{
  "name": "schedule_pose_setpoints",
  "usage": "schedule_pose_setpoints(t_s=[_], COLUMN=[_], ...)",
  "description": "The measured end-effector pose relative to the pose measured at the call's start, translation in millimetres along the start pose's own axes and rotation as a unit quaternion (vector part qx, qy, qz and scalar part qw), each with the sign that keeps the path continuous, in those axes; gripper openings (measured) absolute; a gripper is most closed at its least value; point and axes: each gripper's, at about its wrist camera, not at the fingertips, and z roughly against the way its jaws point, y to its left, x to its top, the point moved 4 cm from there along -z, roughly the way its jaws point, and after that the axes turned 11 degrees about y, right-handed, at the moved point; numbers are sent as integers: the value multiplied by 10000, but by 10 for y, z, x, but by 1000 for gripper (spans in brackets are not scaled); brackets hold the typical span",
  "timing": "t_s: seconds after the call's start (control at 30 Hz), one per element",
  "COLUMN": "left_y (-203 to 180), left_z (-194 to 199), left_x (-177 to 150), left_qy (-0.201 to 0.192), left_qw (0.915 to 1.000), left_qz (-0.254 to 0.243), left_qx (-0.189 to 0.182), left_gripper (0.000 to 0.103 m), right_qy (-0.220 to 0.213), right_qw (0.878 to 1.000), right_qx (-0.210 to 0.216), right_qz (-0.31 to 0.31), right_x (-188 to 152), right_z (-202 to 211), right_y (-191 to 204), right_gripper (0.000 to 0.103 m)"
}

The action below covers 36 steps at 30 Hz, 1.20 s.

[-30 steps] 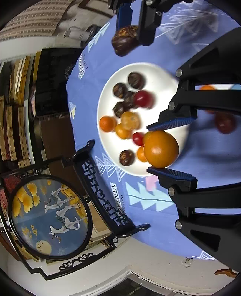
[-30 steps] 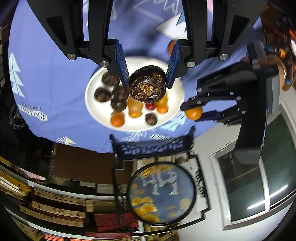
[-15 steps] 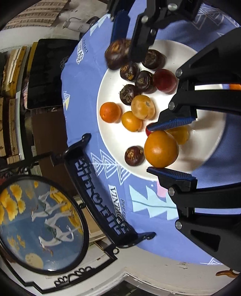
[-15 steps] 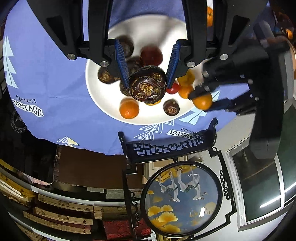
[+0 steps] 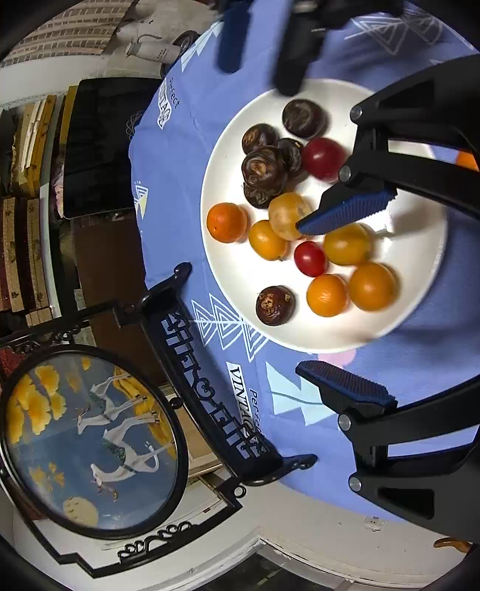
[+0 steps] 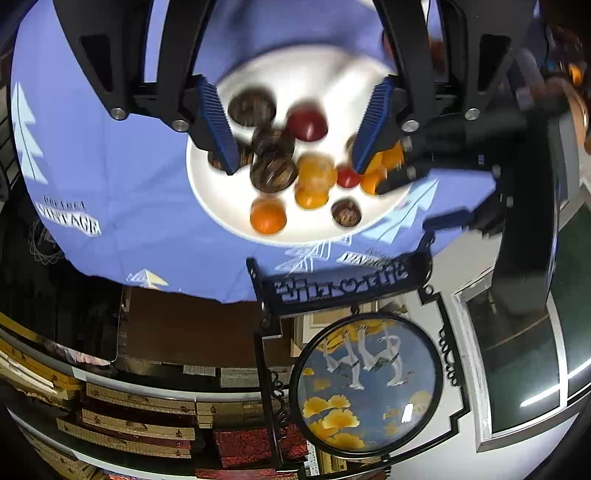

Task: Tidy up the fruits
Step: 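Grasp red plum with left tool while right tool grasps a tangerine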

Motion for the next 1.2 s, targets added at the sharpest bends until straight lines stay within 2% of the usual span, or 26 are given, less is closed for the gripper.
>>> schedule_pose_setpoints(t_s=[0.2,0.4,0.57,0.7,0.87,0.97,1.0,1.03,1.07,1.1,1.2], left_y=[-86,-123,-71,165,482,584,591,582,567,540,376], left_z=[312,650,754,749,627,541,519,498,480,469,451], left_x=[-186,-415,-588,-807,-1083,-1238,-1277,-1308,-1332,-1363,-1441], left_qy=[-161,-348,-304,-157,116,292,340,378,412,437,488], left_qw=[9997,9988,9989,9991,9988,9983,9981,9979,9976,9974,9962], left_qz=[-204,-334,-300,-76,151,175,163,139,106,68,-174], left_qx=[-42,-98,-203,-384,-440,-477,-487,-510,-540,-563,-698], left_gripper=[75,81,83,85,86,86,87,87,87,87,87], right_qy=[335,583,741,844,1035,1161,1211,1238,1310,1320,1273], right_qw=[9983,9926,9874,9841,9811,9796,9784,9775,9760,9759,9771], right_qx=[-10,-62,-191,-291,-239,-36,21,67,220,272,270], right_qz=[471,1064,1385,1532,1616,1638,1677,1706,1728,1716,1680], right_x=[-555,-947,-1076,-1078,-1037,-1020,-1013,-1012,-1017,-1023,-1045], right_z=[140,168,93,-18,-225,-337,-388,-416,-448,-446,-370], right_y=[228,555,735,805,858,937,974,1001,1040,1057,1046], right_gripper=[70,70,70,70,70,70,68,53,46,43,42])
